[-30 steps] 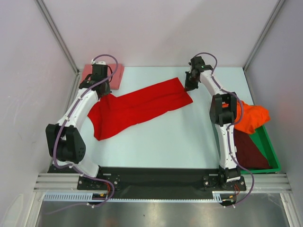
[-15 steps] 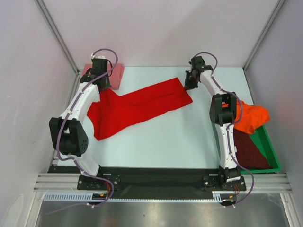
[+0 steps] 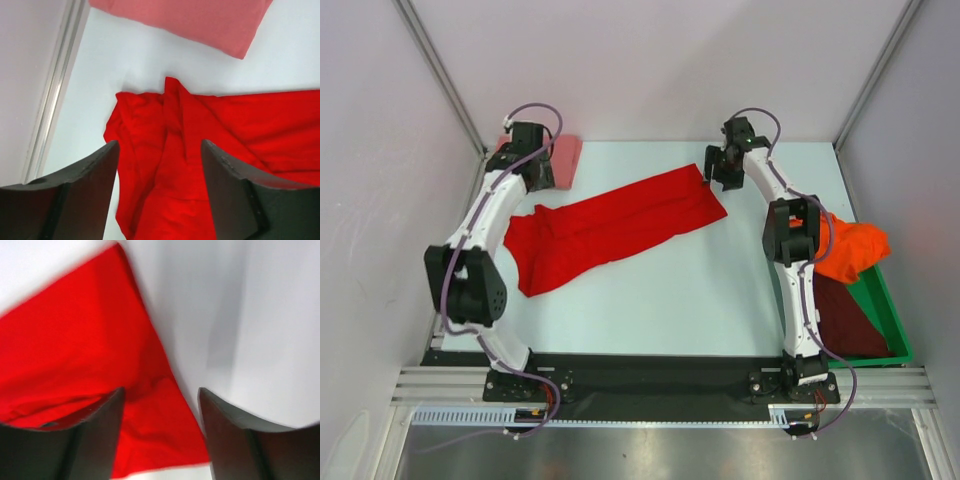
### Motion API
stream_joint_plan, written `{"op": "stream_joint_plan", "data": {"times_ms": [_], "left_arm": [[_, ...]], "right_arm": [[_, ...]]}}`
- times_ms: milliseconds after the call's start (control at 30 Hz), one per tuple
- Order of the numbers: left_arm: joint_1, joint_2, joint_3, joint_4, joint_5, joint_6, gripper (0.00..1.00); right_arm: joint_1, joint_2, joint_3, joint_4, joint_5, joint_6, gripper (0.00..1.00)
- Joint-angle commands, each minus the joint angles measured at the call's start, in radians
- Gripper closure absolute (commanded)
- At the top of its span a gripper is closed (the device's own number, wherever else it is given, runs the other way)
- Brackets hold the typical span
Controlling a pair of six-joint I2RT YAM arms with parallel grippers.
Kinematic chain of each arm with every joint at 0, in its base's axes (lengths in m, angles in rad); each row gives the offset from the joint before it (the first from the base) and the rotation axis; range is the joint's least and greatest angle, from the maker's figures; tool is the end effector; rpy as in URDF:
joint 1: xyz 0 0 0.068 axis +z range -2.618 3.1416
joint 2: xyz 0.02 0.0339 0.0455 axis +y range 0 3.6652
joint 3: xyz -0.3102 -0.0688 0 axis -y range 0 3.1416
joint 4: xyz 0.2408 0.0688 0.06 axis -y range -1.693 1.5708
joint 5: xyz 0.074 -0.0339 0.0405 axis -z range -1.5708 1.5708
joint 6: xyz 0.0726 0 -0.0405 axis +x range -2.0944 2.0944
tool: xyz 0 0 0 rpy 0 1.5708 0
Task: Fold and stack the t-shirts
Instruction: Fold the tshirt
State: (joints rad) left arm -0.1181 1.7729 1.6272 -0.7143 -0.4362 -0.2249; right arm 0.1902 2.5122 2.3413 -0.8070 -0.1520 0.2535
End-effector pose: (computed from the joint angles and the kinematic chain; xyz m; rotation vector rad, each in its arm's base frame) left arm 0.4211 -0.0191 0.3358 -0.3183 2.3354 0.3642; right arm 0.5868 0.1242 0.1934 0.0216 2.5729 0.3640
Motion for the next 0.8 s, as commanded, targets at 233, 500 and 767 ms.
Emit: {"op": "stream_joint_plan", "data": {"times_ms": [233, 500, 767], "left_arm": [[0.014, -0.708, -0.604, 0.02, 0.241, -0.31, 0.25], [0.014, -0.911, -0.946, 0.016, 0.333, -0.6, 0.24], [0.02, -0.874, -1.018, -0.037, 0.245, -0.81, 0.03]], "right_arm": [[-0.049, -0.456, -0.595, 0.127, -0.004, 0.03, 0.11], [-0.051, -0.469, -0.79, 0.27, -0.147, 0.105, 0.09], [-0.057, -0.423, -0.82, 0.348, -0.173, 0.171, 0.1]]}}
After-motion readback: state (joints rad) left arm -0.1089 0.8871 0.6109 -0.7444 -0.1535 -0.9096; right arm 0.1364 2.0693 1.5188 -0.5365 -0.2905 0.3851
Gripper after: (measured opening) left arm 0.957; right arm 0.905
